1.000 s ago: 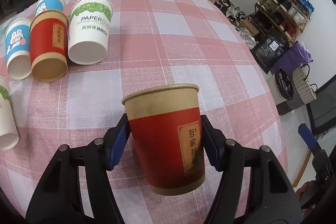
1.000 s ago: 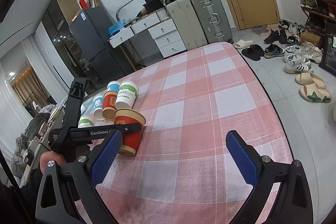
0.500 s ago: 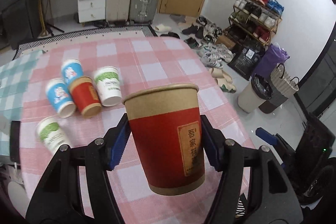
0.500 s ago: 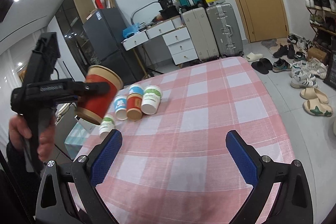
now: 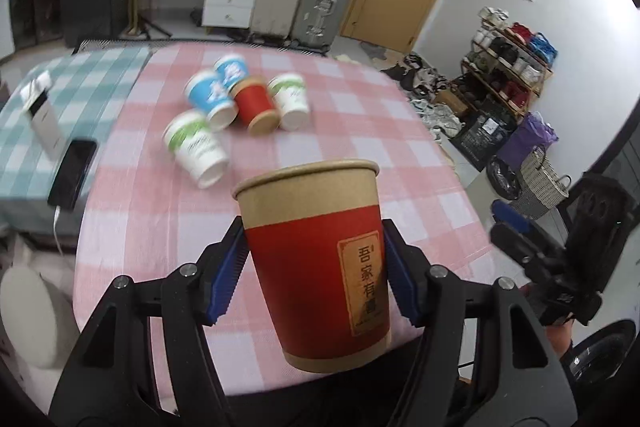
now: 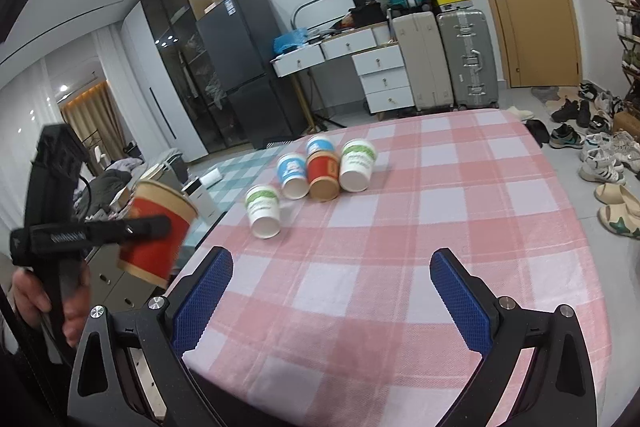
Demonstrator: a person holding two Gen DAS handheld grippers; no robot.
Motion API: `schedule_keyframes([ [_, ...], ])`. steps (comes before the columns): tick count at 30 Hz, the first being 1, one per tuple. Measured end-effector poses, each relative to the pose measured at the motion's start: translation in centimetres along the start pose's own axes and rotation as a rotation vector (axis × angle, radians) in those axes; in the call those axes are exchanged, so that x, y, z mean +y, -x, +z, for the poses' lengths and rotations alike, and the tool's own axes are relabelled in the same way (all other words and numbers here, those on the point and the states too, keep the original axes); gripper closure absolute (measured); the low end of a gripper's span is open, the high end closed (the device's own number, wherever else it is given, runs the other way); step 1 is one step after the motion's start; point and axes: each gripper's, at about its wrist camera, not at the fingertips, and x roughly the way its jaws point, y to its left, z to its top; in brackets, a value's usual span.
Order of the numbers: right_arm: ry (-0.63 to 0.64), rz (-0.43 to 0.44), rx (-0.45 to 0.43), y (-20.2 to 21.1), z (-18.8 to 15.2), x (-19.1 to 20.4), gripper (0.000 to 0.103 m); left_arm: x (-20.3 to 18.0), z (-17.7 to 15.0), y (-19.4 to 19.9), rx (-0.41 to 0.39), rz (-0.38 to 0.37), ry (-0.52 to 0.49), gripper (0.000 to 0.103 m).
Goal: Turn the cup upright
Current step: 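Lift the red cup with the left gripper and rotate it rim-up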
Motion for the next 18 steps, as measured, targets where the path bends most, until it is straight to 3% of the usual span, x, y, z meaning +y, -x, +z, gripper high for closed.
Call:
schedule_keyframes([
  [9,0.019,0.03,0.069,-1.4,-2.1,3.0,0.002,1.9,-8.4,-5.6,0.09,0.058,0.023,0.041],
  [12,0.033,0.024,0.077,-2.0,-2.5,3.5,0.002,2.3,-9.5,-7.6,0.134,0.056,0.041,0.041],
  [18,0.082,-0.024,0.113,-3.9,-3.8,3.8,0.002,3.4,-9.6,-10.6,0.145,0.083,0.059,0.04],
])
